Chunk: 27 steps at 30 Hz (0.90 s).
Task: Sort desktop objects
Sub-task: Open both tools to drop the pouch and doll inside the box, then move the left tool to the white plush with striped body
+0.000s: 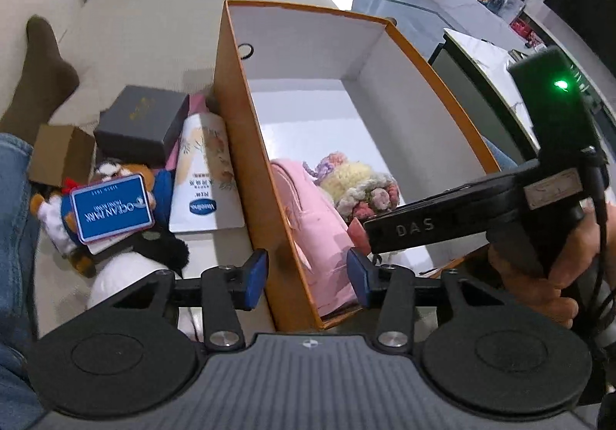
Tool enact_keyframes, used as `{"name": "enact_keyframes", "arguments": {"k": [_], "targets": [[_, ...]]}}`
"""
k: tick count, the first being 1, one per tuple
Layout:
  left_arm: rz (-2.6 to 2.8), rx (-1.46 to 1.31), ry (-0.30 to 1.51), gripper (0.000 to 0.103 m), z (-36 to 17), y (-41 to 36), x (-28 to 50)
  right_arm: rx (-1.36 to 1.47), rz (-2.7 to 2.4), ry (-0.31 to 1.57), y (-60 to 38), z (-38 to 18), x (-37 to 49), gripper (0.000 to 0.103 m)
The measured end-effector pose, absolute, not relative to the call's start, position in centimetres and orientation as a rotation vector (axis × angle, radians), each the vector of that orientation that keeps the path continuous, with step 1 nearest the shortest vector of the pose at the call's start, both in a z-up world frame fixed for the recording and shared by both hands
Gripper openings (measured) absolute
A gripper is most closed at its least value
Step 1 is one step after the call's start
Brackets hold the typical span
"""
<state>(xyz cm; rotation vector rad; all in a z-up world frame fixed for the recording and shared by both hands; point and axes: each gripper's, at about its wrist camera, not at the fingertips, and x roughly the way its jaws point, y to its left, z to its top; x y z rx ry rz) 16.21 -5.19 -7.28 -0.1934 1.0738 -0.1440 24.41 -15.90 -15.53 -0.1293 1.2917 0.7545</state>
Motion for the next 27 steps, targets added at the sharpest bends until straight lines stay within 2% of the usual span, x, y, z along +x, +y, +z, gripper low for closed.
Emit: {"name": "enact_keyframes", "arguments": {"k": [2,7,21,24,27], "targets": [[-0.144,-0.192,1.072,0.051,-7.3,-5.1,16.2,-0.123,0.754,1.296,-16.0,-15.4,24.5,0.055],[-0.082,-0.136,1.084,0.038,-7.3,-5.1,16.1,-0.101,0.757,1.294,-16.1,-14.7,24.3,0.062],[-0.114,-0.162,1.025,0.037,-5.6,-3.7,14.6,-0.108,0.729,1.221,-16.7,-12.6,22.7,0.061],[-0.123,-0.177,1.006,0.037,-4.9,-3.3,13.9,-0.102,0.720,1.192,-17.1,-11.7,22.1,0.053],[-0.117,-0.174,0.983,0.037,-4.1,-2.9,13.2,-0.086,0.726,1.169,-17.7,-10.8,21.5,0.052]]}}
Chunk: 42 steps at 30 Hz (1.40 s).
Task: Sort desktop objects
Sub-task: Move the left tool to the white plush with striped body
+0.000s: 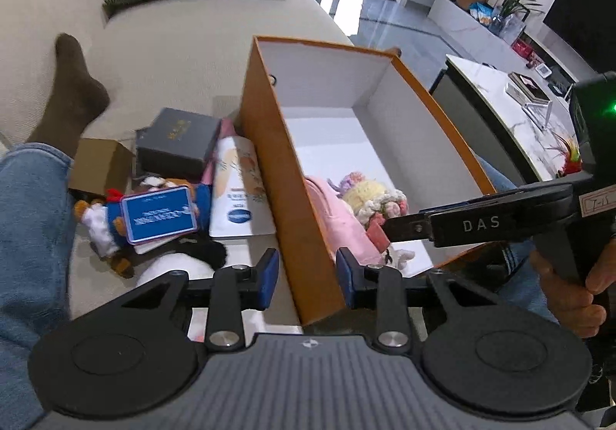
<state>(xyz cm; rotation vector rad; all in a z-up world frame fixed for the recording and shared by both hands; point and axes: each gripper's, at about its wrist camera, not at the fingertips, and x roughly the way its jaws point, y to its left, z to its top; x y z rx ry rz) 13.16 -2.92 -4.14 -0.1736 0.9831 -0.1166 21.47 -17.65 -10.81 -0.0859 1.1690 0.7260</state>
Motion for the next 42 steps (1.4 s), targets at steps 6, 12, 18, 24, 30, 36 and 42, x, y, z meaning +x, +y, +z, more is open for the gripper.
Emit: {"name": "enact_keyframes", "arguments": {"k": [6,12,18,24,30,36,42], "targets": [[-0.057,-0.181,0.934,0.037,-2.7,-1.2,11.1,-0.129,0.705,1.069,-17.9,-9.0,19.5,0.046],[0.031,-0.182,0.885,0.037,-2.1,1.0,9.2,-0.147,0.762,0.888,-16.9,-6.8,16.5,0.040],[0.140,-0.215,0.824,0.037,-1.4,4.6,6.8,-0.236,0.870,0.779,-13.5,-5.6,13.4,0.039],[0.151,-0.269,0.880,0.037,-2.4,7.8,5.6,-0.351,0.965,0.780,-9.6,-5.4,10.5,0.040],[0.106,-0.327,0.947,0.037,-4.4,9.3,5.6,-0.464,1.024,0.832,-5.5,-7.1,9.2,0.045],[0.111,-0.353,0.961,0.037,-5.2,10.5,5.8,-0.538,1.030,0.938,-3.0,-9.4,8.7,0.050],[0.096,-0.366,0.977,0.037,-6.0,11.3,6.4,-0.591,1.014,1.004,-1.4,-11.8,8.4,0.060]]}}
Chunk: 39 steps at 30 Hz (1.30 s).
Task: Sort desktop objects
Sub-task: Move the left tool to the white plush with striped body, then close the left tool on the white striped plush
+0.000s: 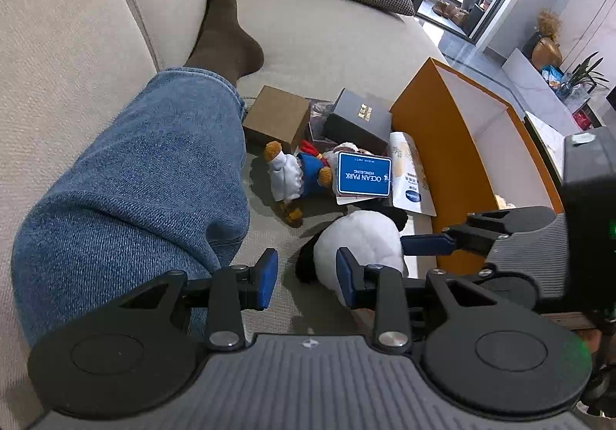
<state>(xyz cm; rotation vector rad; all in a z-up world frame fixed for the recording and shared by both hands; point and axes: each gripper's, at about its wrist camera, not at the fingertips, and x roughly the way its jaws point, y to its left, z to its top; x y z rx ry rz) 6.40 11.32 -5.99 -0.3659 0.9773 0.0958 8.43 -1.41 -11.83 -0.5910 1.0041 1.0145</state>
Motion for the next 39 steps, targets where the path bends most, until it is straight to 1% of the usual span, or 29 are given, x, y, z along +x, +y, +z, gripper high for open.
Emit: {"name": "enact_keyframes", "arguments": {"k": [4,6,8,10,12,14,17,21,23,25,26,27,29,31,33,36,38,39], "targets": [[0.096,-0.380,0.988,0.037,-6.3,11.8,6.8,-0.609,1.006,1.020,-0.6,-12.8,8.7,0.069],[0.096,-0.383,0.991,0.037,-6.4,12.0,6.9,-0.621,1.000,1.027,-0.2,-13.5,8.9,0.071],[0.094,-0.384,0.992,0.037,-6.3,12.1,6.9,-0.621,0.988,1.021,0.0,-13.8,9.1,0.069],[0.091,-0.384,0.988,0.037,-6.2,12.1,6.9,-0.590,0.989,1.019,-0.2,-13.4,9.4,0.064],[0.090,-0.386,0.979,0.037,-5.9,12.2,6.9,-0.523,0.985,1.028,-0.6,-12.6,9.9,0.062],[0.091,-0.390,0.966,0.037,-5.6,12.2,6.9,-0.423,1.012,1.039,-1.1,-11.8,10.4,0.062],[0.091,-0.396,0.976,0.037,-5.6,12.2,7.2,-0.355,1.047,1.053,-0.9,-11.6,10.7,0.063],[0.085,-0.390,0.998,0.037,-6.0,11.6,7.5,-0.414,1.013,1.087,-0.5,-13.3,10.2,0.066],[0.068,-0.395,1.006,0.037,-6.1,11.1,7.7,-0.413,1.014,1.075,-1.1,-13.0,9.9,0.067],[0.054,-0.399,1.015,0.037,-6.4,10.6,8.0,-0.422,1.017,1.058,-1.6,-12.4,9.8,0.071],[0.049,-0.403,1.020,0.037,-6.5,10.5,8.2,-0.428,1.018,1.049,-1.9,-12.0,9.7,0.071],[0.046,-0.411,1.028,0.037,-6.7,10.3,8.3,-0.438,1.021,1.039,-2.2,-11.6,9.6,0.070],[0.055,-0.426,1.049,0.038,-7.2,10.1,8.7,-0.470,1.020,1.013,-2.9,-11.1,9.6,0.066],[0.074,-0.430,1.070,0.038,-7.7,9.8,9.0,-0.514,1.012,0.977,-3.5,-10.5,9.5,0.053],[0.064,-0.440,1.067,0.038,-7.7,9.4,9.1,-0.556,0.992,0.941,-3.9,-10.2,9.4,0.051],[0.043,-0.432,1.057,0.038,-7.3,8.4,9.6,-0.603,0.967,0.896,-4.5,-9.9,9.4,0.038],[0.039,-0.421,1.061,0.038,-7.3,7.8,10.3,-0.610,0.969,0.879,-4.9,-9.8,9.8,0.034],[0.040,-0.412,1.069,0.040,-7.3,7.4,10.7,-0.612,0.966,0.866,-5.1,-9.6,9.9,0.034]]}}
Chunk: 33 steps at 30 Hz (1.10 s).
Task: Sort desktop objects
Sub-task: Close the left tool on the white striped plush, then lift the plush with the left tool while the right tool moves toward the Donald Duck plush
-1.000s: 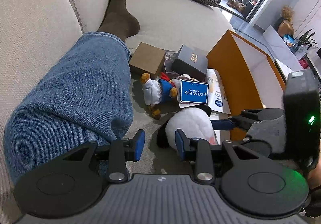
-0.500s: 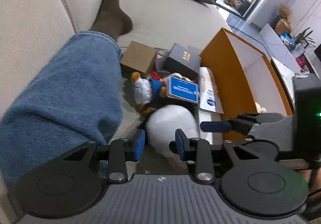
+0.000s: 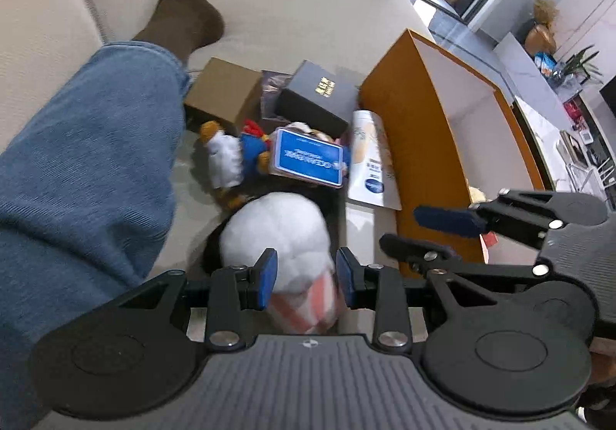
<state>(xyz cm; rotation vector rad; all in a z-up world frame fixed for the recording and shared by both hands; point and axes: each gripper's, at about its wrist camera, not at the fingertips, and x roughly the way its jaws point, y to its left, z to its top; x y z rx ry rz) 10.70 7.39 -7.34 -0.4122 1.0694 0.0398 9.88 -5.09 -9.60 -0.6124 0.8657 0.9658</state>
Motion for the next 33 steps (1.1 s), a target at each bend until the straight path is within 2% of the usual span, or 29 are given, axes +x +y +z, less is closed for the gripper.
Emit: {"name": "enact_keyframes", "arguments": {"k": [6,11,13,16,18,19,23,25,33], "targets": [[0.060,-0.301,1.118,0.048,-8.0,4.7,12.8,-0.599,0.896,0.787,-6.4,-8.2,11.1,0.035],[0.100,-0.218,1.136,0.053,-8.7,3.7,13.4,-0.513,0.927,0.795,-7.9,-7.2,12.0,0.036],[0.122,-0.193,1.147,0.056,-9.0,3.6,13.6,-0.502,0.931,0.780,-8.1,-7.0,12.0,0.041],[0.148,-0.158,1.162,0.063,-9.5,3.4,13.8,-0.481,0.933,0.770,-8.3,-6.7,12.1,0.045],[0.157,-0.112,1.176,0.074,-9.8,2.9,14.2,-0.473,0.927,0.768,-8.5,-6.8,12.4,0.045],[0.161,-0.081,1.189,0.075,-10.1,2.5,14.6,-0.465,0.924,0.770,-8.7,-6.8,12.4,0.045],[0.206,0.011,1.202,0.075,-10.7,2.0,14.9,-0.428,0.909,0.777,-9.4,-6.8,12.9,0.046],[0.232,0.031,1.225,0.072,-11.3,2.5,14.7,-0.414,0.909,0.782,-9.8,-6.8,12.9,0.046],[0.181,-0.052,1.271,0.071,-11.2,4.6,12.5,-0.396,0.924,0.777,-9.9,-6.8,13.0,0.049]]}}
